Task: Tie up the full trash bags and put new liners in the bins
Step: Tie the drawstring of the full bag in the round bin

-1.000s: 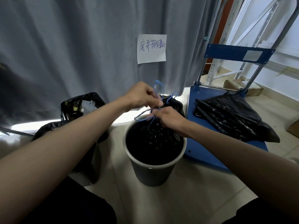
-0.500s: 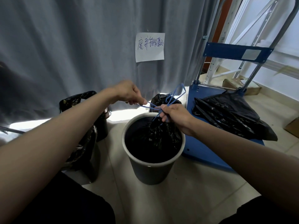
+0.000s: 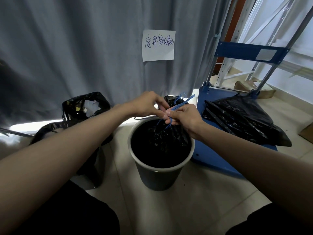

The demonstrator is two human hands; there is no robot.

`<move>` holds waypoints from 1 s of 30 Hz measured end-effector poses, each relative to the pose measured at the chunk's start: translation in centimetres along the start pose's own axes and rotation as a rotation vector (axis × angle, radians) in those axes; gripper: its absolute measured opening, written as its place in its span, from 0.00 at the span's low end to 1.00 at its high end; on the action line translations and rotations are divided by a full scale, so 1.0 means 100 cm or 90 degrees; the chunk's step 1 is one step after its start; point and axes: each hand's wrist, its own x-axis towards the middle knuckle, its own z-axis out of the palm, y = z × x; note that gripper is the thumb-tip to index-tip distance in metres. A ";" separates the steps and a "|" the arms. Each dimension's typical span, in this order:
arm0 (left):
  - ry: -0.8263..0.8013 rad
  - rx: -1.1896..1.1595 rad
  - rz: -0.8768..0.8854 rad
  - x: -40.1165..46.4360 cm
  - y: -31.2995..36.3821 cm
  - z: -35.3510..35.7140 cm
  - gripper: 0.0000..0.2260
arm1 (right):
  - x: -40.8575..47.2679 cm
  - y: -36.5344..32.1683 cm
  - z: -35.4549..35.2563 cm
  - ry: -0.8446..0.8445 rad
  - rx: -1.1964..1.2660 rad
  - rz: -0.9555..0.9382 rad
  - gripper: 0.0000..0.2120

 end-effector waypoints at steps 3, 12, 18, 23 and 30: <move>-0.009 -0.071 -0.023 0.002 0.000 0.012 0.13 | 0.000 0.000 0.000 -0.001 -0.026 -0.013 0.04; 0.123 -0.187 -0.105 0.010 0.002 0.036 0.10 | 0.000 0.000 -0.006 0.076 -0.050 0.006 0.07; 0.223 -0.137 -0.068 0.007 0.005 0.049 0.10 | 0.002 0.000 -0.002 0.122 0.015 0.059 0.10; 0.283 0.005 -0.002 -0.001 0.012 0.055 0.10 | 0.007 -0.002 0.006 0.153 0.066 0.134 0.09; 0.268 0.178 0.080 -0.008 0.010 0.050 0.09 | 0.013 -0.004 0.013 0.109 0.043 0.219 0.10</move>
